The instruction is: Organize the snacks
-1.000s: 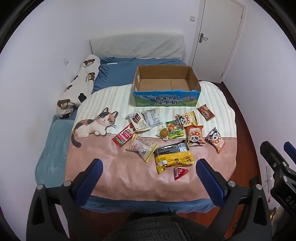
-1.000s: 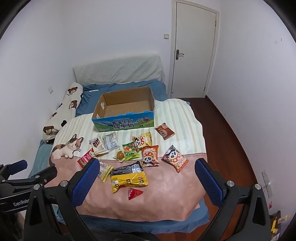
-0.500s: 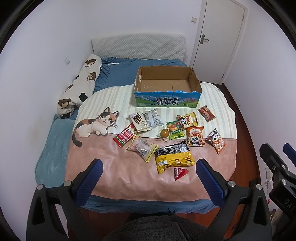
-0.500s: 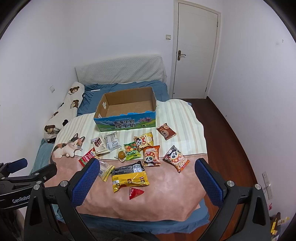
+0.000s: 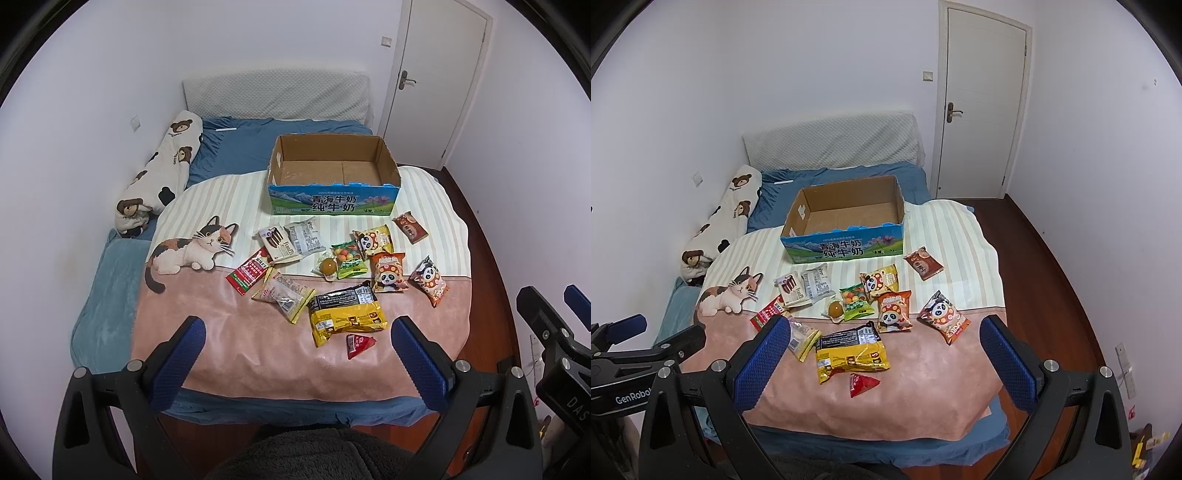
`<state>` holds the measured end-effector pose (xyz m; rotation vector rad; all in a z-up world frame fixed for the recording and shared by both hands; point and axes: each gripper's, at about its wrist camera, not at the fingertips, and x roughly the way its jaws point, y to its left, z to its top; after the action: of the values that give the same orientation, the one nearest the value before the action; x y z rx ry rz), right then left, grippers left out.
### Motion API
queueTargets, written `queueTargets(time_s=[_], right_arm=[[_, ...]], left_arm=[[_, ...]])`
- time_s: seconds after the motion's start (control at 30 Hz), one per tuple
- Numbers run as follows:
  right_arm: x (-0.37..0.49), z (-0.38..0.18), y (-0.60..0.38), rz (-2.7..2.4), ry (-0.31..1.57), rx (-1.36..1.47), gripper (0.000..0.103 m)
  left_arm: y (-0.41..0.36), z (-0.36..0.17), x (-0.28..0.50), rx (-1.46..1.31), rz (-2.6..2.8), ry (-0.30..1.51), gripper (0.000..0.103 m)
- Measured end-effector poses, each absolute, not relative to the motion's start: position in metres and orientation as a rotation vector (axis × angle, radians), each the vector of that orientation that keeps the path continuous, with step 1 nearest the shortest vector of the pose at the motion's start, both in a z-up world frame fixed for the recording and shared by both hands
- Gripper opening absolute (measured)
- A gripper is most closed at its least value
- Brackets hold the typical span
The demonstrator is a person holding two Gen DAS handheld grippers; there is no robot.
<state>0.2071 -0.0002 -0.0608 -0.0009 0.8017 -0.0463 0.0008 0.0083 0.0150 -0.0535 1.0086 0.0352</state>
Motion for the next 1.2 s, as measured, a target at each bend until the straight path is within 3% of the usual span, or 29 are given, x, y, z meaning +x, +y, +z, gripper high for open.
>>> queueTargets(time_s=[1.2], right_arm=[[0.198,-0.063,0.002,-0.041,0.807,-0.010,0.103]], left_arm=[[0.002,0.020,-0.009,-0.068,0.035,1.013,0.103]])
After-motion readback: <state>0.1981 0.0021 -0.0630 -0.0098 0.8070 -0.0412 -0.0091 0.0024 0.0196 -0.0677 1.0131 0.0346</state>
